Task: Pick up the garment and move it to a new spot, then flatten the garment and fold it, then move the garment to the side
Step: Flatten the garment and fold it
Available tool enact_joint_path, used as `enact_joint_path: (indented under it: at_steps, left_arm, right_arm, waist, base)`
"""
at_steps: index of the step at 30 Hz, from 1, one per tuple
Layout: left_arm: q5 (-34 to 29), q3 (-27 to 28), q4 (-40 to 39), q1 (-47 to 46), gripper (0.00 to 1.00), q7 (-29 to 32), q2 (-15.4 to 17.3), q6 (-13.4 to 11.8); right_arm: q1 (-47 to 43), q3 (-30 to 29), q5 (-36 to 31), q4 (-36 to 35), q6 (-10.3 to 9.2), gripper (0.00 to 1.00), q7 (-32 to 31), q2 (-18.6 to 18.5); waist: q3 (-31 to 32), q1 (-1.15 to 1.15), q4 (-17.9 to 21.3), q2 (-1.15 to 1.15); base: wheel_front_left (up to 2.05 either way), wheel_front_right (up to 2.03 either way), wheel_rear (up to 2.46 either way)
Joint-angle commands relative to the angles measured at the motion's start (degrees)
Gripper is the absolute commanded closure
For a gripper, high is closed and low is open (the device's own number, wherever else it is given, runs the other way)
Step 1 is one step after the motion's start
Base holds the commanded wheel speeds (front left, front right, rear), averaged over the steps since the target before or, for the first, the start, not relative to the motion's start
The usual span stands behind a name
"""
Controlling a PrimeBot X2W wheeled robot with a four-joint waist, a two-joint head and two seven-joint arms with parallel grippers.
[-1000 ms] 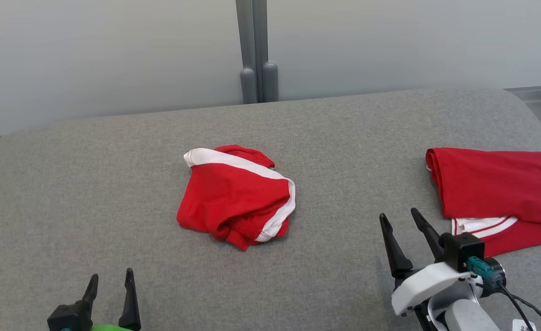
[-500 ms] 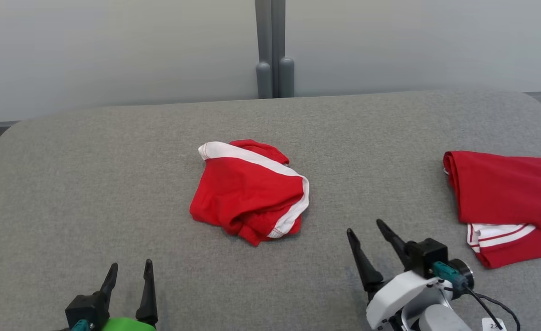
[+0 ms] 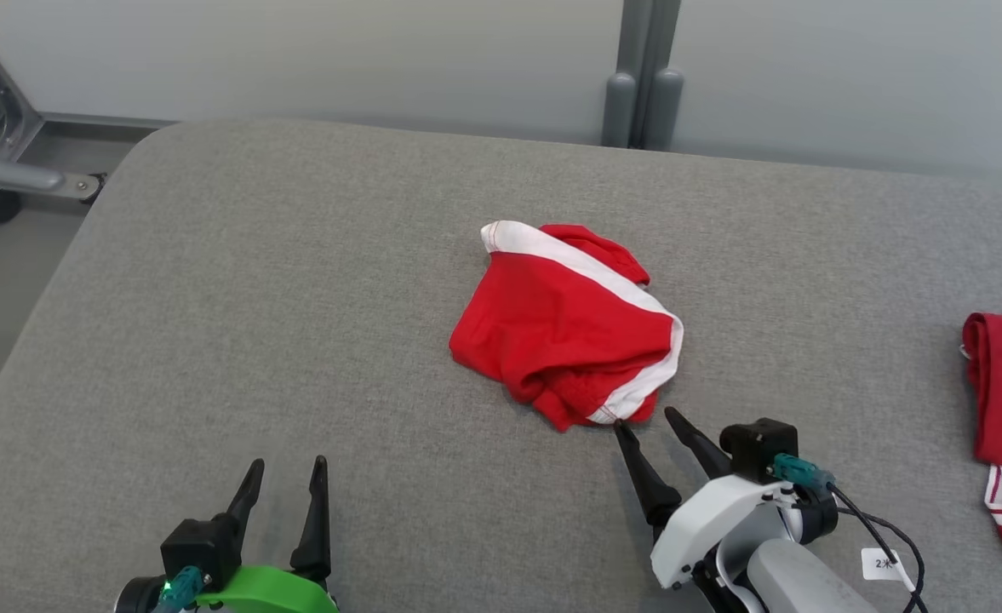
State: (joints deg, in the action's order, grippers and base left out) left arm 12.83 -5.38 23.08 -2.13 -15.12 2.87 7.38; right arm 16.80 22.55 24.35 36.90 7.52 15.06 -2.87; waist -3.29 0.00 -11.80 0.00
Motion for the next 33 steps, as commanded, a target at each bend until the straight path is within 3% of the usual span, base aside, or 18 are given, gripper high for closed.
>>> enact_joint_path:
  at_steps: [1,12,13,14,15,19,28,33]
  left_arm:
    - [0.1,-0.1,-0.1,-0.7,0.0,0.0,0.1,0.2]
    - [1.6,-2.7,-0.8,-2.9,0.0,0.0,0.1,0.2]
    - [1.7,-2.8,-0.8,-3.0,0.0,0.0,0.1,0.2]
    - [1.8,-2.8,-0.8,-3.1,0.0,0.0,0.1,0.2]
    - [1.9,-2.8,-0.7,-3.2,0.0,0.0,0.1,0.2]
    - [2.8,-2.6,-0.6,-2.8,0.0,0.0,0.1,0.2]
    - [4.7,-4.2,-0.4,-1.7,0.0,0.0,0.1,0.2]
    - [5.3,-6.0,0.1,-1.9,0.0,0.0,0.1,0.2]
  right_arm:
    - [0.9,0.9,1.2,0.7,-0.08,0.0,0.1,-0.1]
    - [5.2,1.5,3.5,5.1,-0.07,0.0,0.1,-0.2]
    - [5.6,1.4,3.7,5.4,-0.07,0.2,0.1,-0.2]
    - [5.9,1.5,3.9,5.7,-0.08,0.72,0.1,-0.2]
    - [6.4,1.6,3.5,6.0,-0.07,1.0,0.1,-0.2]
    - [8.1,0.7,0.6,6.6,-0.07,1.0,0.1,-0.8]
    - [19.9,4.9,-10.3,1.5,-0.08,1.0,0.2,-11.4]
    - [27.3,11.7,-13.1,-1.6,-0.08,1.0,0.2,-10.9]
  waist:
    - [-2.7,0.0,-3.2,0.0]
    - [-4.9,0.0,-5.1,0.0]
    - [-5.0,0.0,-5.2,0.0]
    - [-5.2,0.0,-5.2,0.0]
    - [-5.3,0.0,-5.3,0.0]
    - [-5.2,0.0,-5.2,0.0]
    - [-2.9,0.0,-2.5,0.0]
    - [-1.3,0.0,-2.9,0.0]
  base:
    - [0.0,0.0,0.0]
    - [0.0,0.0,0.0]
    - [0.0,0.0,0.0]
    - [0.0,0.0,0.0]
    - [0.0,0.0,0.0]
    - [0.0,0.0,0.0]
    - [0.0,0.0,0.0]
    - [0.0,0.0,0.0]
